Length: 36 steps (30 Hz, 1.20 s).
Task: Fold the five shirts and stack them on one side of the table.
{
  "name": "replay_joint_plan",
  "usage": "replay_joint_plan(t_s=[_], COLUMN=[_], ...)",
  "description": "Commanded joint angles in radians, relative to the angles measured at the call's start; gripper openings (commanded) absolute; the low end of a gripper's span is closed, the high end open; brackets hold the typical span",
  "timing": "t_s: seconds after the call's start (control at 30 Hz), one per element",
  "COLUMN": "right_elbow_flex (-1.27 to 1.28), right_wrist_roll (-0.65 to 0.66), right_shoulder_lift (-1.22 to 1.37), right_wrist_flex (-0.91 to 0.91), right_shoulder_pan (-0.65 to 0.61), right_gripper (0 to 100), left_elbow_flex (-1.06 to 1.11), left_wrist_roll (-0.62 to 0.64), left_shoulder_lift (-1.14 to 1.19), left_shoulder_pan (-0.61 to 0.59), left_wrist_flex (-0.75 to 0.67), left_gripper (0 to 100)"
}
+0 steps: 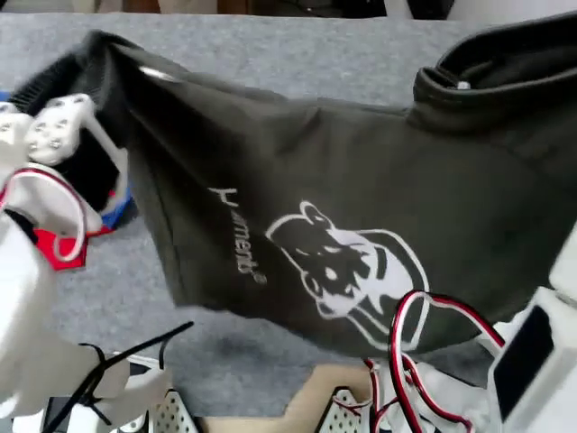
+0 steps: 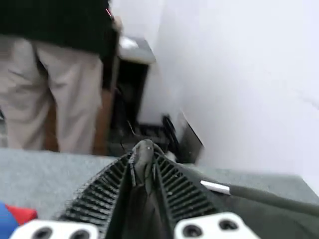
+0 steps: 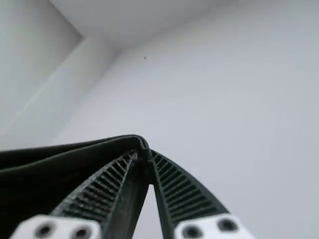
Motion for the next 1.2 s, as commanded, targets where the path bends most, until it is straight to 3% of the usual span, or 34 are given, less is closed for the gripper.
replay_joint_plan(t_s=[0.0,0.23,0.57,0.73,0.87,1.03,1.17], right_elbow_flex=[0.038,0.097,0.108,0.236,0.395,0.639,0.924], right_wrist_roll=[0.006,0.0,-0.002,-0.002,-0.002,-0.002,-0.002], right_shoulder_lift=[0.008,0.001,-0.008,-0.01,-0.01,-0.008,-0.008], right_wrist_flex=[-0.155,-0.233,0.11,0.135,0.12,-0.023,-0.229], right_shoulder_pan=[0.015,0.015,-0.058,-0.067,-0.116,-0.173,-0.225], right_gripper=[0.7,0.6,0.6,0.5,0.5,0.5,0.5], left_elbow_flex=[-0.003,0.005,0.006,0.026,0.212,0.624,0.994], left_wrist_roll=[-0.009,-0.086,-0.089,-0.091,-0.086,-0.084,-0.084], left_shoulder_lift=[-0.012,-0.058,-0.101,-0.099,-0.097,-0.035,0.038], left_shoulder_pan=[-0.094,-0.173,-0.166,-0.17,-0.166,-0.173,-0.212], left_wrist_flex=[-0.121,-0.186,0.028,0.068,0.064,-0.176,-0.585], left_gripper=[2,2,2,2,2,2,2])
